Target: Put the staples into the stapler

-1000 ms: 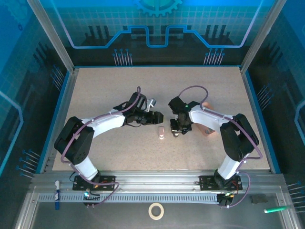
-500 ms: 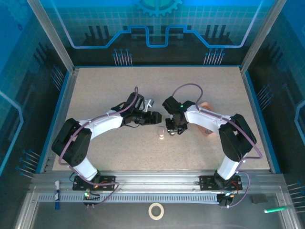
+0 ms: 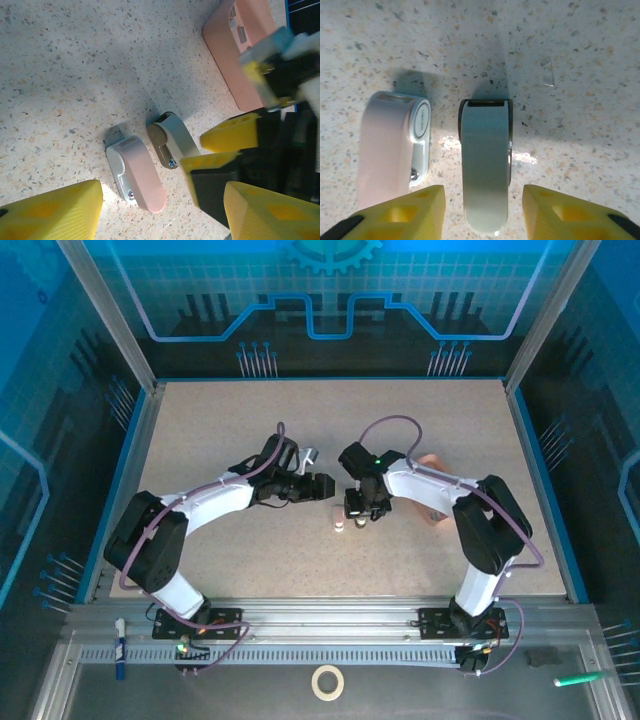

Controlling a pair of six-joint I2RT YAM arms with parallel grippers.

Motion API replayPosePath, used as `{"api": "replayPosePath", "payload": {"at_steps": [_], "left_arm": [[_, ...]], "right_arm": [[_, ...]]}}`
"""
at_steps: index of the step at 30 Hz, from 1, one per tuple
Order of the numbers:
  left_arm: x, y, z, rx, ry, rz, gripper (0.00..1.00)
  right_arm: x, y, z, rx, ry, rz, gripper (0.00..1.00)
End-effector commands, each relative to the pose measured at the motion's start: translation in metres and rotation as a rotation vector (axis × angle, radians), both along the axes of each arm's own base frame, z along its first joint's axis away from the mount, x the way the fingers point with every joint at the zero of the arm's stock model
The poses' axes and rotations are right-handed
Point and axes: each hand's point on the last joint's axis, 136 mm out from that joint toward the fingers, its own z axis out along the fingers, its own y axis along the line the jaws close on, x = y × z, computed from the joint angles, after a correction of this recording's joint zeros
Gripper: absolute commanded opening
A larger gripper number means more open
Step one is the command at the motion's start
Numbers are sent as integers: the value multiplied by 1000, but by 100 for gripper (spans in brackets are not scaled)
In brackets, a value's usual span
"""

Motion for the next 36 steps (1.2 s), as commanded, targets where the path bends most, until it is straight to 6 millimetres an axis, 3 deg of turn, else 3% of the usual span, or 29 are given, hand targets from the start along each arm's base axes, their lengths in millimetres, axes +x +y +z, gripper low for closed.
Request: {"api": "replayPosePath", "payload": {"at_steps": [1, 5, 10, 15, 19, 27, 36], "left_arm": [[2, 7, 13, 14, -45, 5, 67], [3, 10, 16, 18, -58, 9, 67], [2, 11, 17, 18, -62, 11, 67], [4, 10, 19, 16, -64, 14, 67], [5, 9, 20, 15, -67, 12, 67], [15, 16, 14, 24, -54, 44, 68], [28, 42, 14, 71, -76, 107, 72]], "right_arm": [[7, -17, 38, 25, -83, -47, 51], [8, -68, 46, 38, -109, -176, 62], [-3, -146, 45, 55, -147, -400, 74], [-17, -200, 35, 121, -159, -558, 77], [-8, -234, 41, 113, -250, -559, 77], [34, -264, 40, 108, -316, -467, 77], [79, -276, 26, 95, -326, -393, 77]]}}
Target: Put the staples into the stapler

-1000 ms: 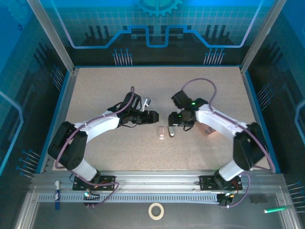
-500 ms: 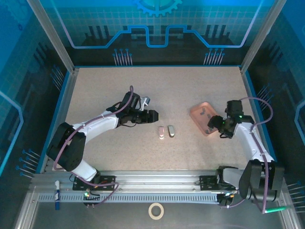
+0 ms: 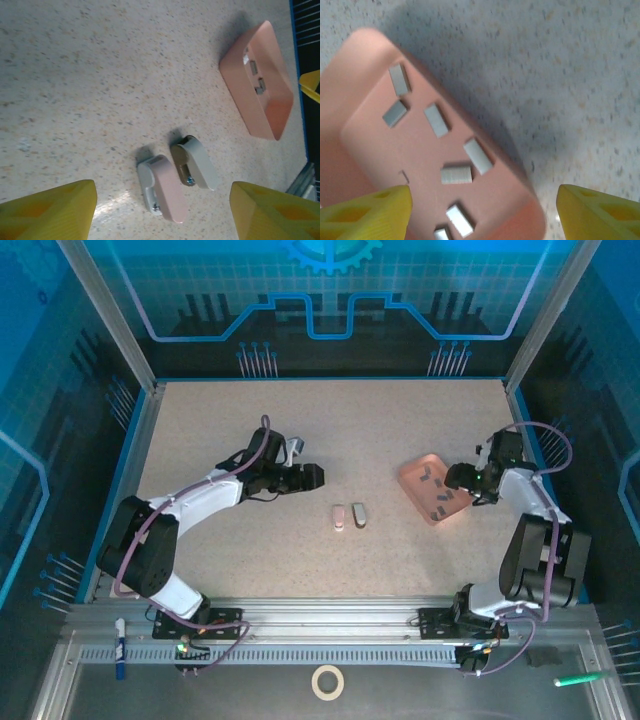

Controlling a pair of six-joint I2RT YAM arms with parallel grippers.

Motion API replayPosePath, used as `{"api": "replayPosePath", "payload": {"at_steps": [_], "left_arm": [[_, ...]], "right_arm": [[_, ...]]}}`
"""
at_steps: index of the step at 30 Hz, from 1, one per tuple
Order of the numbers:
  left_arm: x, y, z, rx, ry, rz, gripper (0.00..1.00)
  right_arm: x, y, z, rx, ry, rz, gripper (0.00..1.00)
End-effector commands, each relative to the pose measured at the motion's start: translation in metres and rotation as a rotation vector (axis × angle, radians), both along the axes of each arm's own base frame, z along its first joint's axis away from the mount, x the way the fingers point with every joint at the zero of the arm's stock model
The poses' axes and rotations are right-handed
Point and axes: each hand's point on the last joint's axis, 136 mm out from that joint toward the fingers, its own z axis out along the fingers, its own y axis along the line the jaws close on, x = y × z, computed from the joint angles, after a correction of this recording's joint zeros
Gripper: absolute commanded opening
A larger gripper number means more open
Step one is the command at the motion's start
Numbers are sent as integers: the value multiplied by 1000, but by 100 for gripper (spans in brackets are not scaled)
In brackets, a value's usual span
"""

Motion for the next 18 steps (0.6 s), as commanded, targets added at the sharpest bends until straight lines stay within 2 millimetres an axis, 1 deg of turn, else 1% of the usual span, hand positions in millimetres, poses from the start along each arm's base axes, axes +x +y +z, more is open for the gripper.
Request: {"api": "replayPosePath", "payload": {"at_steps": [1, 3, 6, 8, 10, 14, 18], "left_arm": [[7, 10, 5, 41, -28, 13, 72], [9, 15, 4, 53, -30, 25, 73], [10, 21, 1, 69, -29, 41, 73], [11, 25, 0, 78, -31, 46, 73], [12, 28, 1, 84, -34, 52, 73], [12, 33, 5, 90, -44, 60, 73], [12, 34, 3, 89, -40, 58, 73]], "right_arm": [[24, -2, 5, 10, -59, 65, 77], [32, 8, 0, 62, -65, 109, 77], [38, 19, -9, 100, -62, 151, 77], [39, 28, -13, 130, -54, 170, 76], [38, 37, -12, 157, -52, 191, 74], [23, 56, -9, 215, -12, 217, 71], [7, 74, -8, 264, 6, 224, 68]]}}
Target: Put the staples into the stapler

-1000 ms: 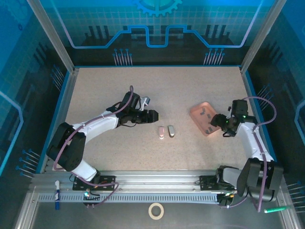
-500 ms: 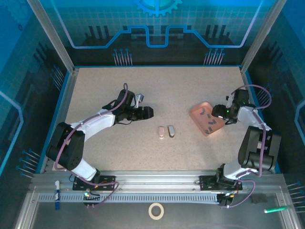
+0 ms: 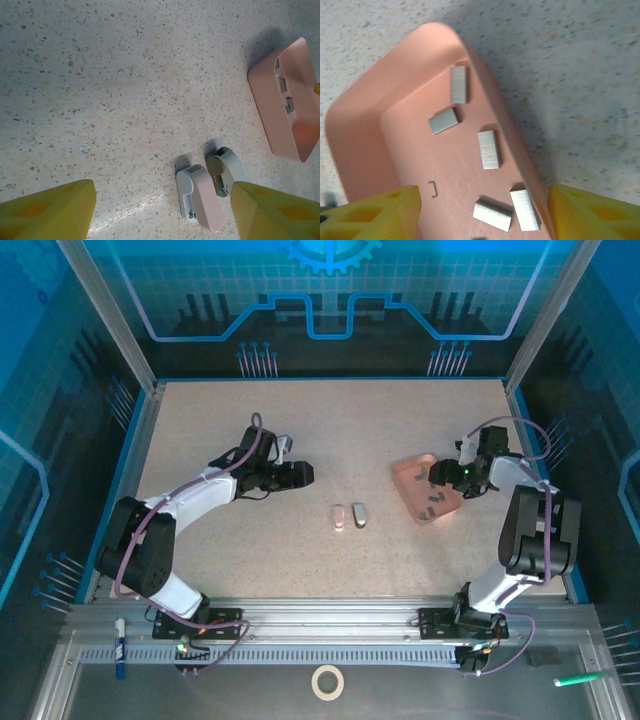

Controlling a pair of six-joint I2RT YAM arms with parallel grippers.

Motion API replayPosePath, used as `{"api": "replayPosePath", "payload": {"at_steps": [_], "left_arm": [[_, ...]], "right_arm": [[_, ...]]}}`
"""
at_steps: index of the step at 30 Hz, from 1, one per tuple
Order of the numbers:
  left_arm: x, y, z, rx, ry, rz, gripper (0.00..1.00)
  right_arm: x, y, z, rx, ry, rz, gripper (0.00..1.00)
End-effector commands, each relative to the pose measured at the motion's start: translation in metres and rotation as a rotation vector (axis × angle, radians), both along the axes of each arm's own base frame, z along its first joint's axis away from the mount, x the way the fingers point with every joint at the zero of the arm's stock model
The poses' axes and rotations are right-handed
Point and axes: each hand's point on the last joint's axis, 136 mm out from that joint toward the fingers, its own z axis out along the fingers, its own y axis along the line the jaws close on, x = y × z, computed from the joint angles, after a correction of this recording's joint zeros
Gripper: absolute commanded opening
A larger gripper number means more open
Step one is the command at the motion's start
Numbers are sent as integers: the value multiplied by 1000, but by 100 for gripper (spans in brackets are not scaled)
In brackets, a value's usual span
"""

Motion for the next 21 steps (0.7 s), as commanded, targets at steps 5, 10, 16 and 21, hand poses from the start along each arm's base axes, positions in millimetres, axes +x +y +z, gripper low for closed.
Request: {"api": "replayPosePath", "payload": {"at_steps": [5, 10, 16, 21], "left_arm": [[3, 5, 11, 11, -36, -7, 73], [3, 12, 15, 17, -57, 7, 74], [10, 39, 32, 77, -140, 80, 77], [23, 94, 78, 247, -395, 249, 86]], "right_arm": [[-22, 47, 11, 85, -1, 78, 68], [-19, 61, 15, 89, -19, 103, 68], [-11, 41, 50, -41, -121, 49, 68], [4, 2, 102, -196, -364, -68, 73]]}}
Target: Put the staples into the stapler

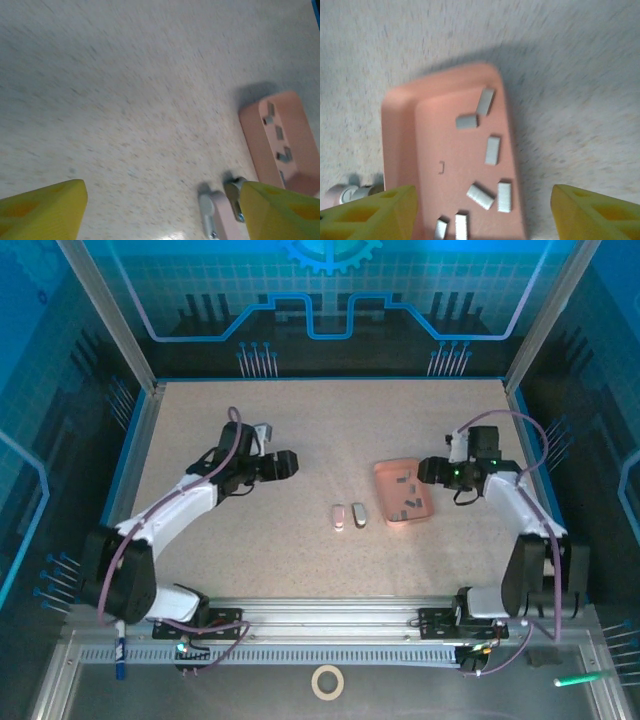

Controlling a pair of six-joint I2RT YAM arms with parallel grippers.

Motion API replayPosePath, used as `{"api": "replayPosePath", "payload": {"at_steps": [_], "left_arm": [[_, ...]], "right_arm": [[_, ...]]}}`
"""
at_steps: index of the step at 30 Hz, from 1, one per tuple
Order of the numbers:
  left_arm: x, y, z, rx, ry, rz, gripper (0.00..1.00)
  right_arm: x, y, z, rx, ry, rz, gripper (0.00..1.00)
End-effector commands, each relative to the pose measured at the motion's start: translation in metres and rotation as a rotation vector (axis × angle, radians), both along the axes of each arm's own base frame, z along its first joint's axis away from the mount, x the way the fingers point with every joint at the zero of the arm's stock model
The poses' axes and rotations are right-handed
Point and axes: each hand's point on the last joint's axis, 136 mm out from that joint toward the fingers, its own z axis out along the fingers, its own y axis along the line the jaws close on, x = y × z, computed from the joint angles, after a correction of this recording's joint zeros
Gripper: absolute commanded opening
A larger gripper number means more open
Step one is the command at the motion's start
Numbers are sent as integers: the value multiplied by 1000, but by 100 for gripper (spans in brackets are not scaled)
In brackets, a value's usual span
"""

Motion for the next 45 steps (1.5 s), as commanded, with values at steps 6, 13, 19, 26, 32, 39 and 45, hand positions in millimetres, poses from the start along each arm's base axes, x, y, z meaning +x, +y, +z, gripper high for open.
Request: {"api": "replayPosePath", "payload": {"at_steps": [6, 13, 19, 26, 32, 39, 45], "left_arm": [[7, 99, 53, 348, -465, 322, 97], [1, 132, 35, 475, -589, 438, 99], [4, 129, 6, 531, -646, 377, 99], [8, 129, -12, 535, -600, 313, 99], [16, 136, -39, 507, -604, 311, 99], [20, 150, -60, 375, -562, 308, 99], [31, 163, -65, 345, -486, 339, 99]], "right_arm": [[29, -35, 51, -143, -407, -96, 100], [36, -55, 23, -266, -511, -147, 100], [41, -55, -1, -248, -527, -145, 100], [42, -49, -11, -211, -596, -170, 100], [42, -30, -13, -308, -629, -120, 100], [42, -18, -27, -379, -674, -95, 100], [50, -17, -30, -395, -626, -86, 100]]}}
